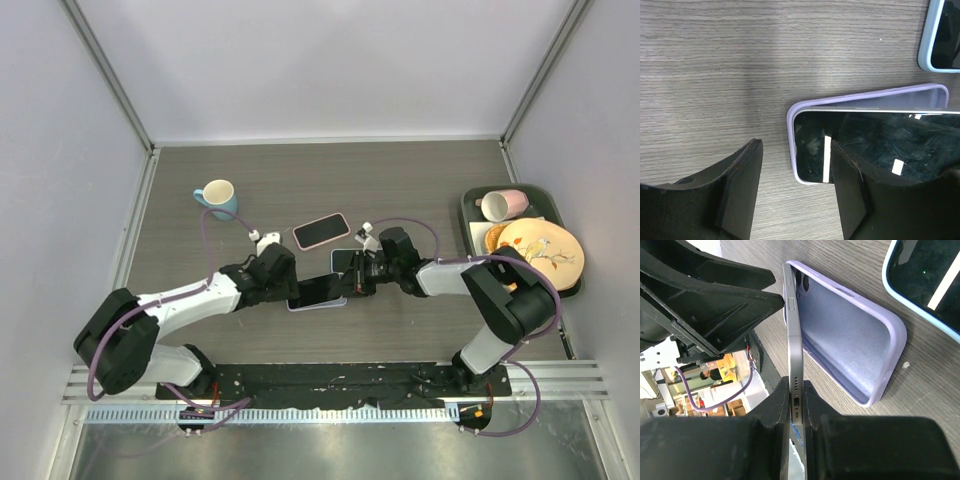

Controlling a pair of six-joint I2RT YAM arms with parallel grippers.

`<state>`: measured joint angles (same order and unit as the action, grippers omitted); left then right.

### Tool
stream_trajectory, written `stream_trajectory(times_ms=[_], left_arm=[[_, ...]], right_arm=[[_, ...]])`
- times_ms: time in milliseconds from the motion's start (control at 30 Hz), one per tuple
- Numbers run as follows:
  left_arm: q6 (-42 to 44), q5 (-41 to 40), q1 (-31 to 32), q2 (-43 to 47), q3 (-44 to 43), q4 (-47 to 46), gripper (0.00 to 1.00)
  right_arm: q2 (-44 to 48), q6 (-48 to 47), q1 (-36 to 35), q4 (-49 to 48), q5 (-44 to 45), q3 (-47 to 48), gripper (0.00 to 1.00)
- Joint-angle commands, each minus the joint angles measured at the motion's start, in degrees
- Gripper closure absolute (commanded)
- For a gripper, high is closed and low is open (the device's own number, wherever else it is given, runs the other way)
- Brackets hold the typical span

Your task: Put the phone into the phone case

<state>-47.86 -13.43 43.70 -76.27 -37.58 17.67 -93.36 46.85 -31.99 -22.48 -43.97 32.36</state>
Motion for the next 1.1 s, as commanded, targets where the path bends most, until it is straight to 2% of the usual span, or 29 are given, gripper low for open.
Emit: stream_trajectory(times_ms=[0,200,400,433,633,900,1067], left_arm=[[-1.0,-1.6,-1.0,-1.5,-2.1,-1.6,0.40],[-1.5,-4.7,-1.3,-5.6,-4.2,1.8,0.44],[0.0,-5.4,-1.4,-9.2,-7.0,5.3,0.50],[0.2,-4.7,-1.5,-9.5,-7.1,5.3,0.51],[0.2,-3.4,-1.4,-10.1,-6.2,4.2,0.54],[1.0,-1.4,-1.4,-8.9,-6.3,3.3,0.54],[2.1,-0.9,-0.8,-5.2,-6.9,2.7,0.48]], right_arm=[[0.7,-3.2,-1.0,10.3,3.9,1.9,0.99],[0.8,-2.6,-1.0,10.1,1.8,3.0,0.98],[0.1,-3.3,-1.0,9.3,1.2,3.5,0.89],[0.0,-3.3,-1.0,9.1,1.3,3.6,0.82],[-1.0,-3.6,-1.0,8.2,2.7,3.7,0.64],[-3.8,-5.8,-0.9,11.4,4.7,4.8,0.71],[-4.7,-6.7,-1.0,12.3,6.1,4.6,0.71]])
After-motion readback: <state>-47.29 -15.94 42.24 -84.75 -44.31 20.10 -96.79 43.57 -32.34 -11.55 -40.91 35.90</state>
